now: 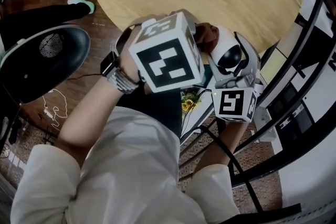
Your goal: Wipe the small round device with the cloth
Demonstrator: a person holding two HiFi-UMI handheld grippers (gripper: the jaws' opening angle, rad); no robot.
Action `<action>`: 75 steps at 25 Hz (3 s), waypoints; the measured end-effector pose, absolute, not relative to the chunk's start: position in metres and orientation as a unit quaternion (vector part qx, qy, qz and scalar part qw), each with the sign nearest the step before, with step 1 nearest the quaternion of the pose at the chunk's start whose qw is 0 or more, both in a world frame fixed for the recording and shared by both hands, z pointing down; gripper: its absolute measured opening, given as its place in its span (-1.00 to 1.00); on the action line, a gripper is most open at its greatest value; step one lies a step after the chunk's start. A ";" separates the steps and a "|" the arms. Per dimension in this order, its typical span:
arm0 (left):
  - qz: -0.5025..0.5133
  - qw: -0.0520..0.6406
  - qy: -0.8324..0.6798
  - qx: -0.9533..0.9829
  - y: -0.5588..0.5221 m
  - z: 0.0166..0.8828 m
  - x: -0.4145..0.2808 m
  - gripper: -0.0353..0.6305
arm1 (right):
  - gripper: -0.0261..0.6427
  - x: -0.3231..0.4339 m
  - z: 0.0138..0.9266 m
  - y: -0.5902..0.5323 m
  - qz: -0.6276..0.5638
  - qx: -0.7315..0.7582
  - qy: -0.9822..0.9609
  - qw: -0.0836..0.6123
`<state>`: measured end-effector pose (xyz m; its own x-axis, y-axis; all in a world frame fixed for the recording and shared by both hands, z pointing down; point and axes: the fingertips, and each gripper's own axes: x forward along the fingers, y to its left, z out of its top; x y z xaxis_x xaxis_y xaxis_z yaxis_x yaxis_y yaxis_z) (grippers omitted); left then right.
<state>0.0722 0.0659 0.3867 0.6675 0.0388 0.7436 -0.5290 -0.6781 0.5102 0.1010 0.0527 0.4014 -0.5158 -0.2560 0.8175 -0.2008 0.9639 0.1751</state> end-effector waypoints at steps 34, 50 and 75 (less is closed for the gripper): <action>0.308 0.321 -0.110 0.889 0.082 0.317 0.074 -0.52 | 0.21 0.089 0.403 0.056 0.126 0.295 -0.837 0.444; 0.360 0.358 -0.131 0.852 0.074 0.372 0.070 -0.51 | 0.23 0.077 0.402 0.052 0.012 0.130 -0.882 0.454; 0.334 0.385 -0.192 0.839 0.045 0.359 0.014 -0.52 | 0.22 0.089 0.406 0.032 0.094 0.318 -0.848 0.414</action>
